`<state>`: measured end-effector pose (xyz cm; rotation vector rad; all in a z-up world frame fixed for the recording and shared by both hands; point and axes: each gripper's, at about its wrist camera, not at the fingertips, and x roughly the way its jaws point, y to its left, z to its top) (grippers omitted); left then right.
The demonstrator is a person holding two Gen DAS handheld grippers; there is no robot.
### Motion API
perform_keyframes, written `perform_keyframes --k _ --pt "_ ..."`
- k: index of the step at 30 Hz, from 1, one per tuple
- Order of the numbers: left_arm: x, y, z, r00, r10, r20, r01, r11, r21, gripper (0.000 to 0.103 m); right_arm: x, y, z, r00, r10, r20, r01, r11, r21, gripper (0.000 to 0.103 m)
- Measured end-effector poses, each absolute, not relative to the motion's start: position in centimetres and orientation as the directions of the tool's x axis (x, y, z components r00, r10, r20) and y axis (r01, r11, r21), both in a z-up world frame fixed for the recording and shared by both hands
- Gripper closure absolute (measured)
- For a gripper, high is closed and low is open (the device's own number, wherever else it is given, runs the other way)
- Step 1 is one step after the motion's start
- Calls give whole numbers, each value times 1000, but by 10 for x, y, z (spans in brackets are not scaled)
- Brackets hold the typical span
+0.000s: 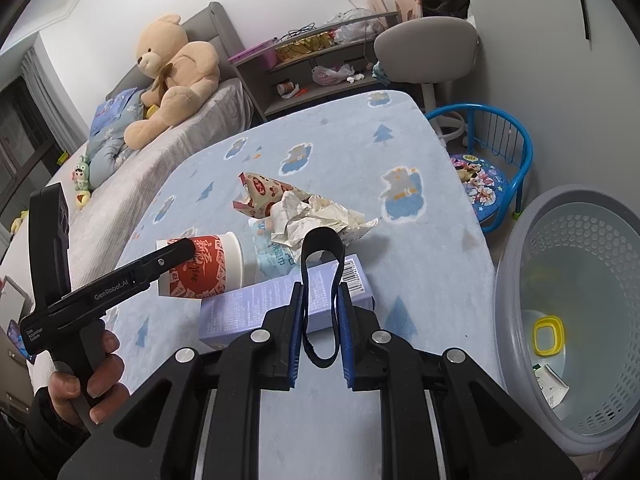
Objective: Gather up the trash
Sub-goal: 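Grasp the red-and-white paper cup with the left tool while the right tool holds the band, then carry the cup and band toward the grey basket with both tools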
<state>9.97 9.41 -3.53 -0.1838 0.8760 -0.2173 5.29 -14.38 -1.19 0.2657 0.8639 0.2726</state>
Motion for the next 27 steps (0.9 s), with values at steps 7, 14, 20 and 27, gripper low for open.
perform_keyframes --k 7,14,20,27 --pt "91 91 -20 646 -245 -722 106 967 -233 45 48 -150 -8 635 344 -692 -126 930 346 86" --pt "82 85 -4 666 -254 -701 125 965 -231 45 45 -155 -5 642 345 -684 -122 927 354 86" --pt "79 79 -1 663 -267 -699 140 962 -235 45 41 -162 -2 651 341 -678 -114 927 356 86" --pt "75 67 2 659 -282 -697 163 959 -233 45 37 -170 -1 658 334 -674 -100 927 362 86"
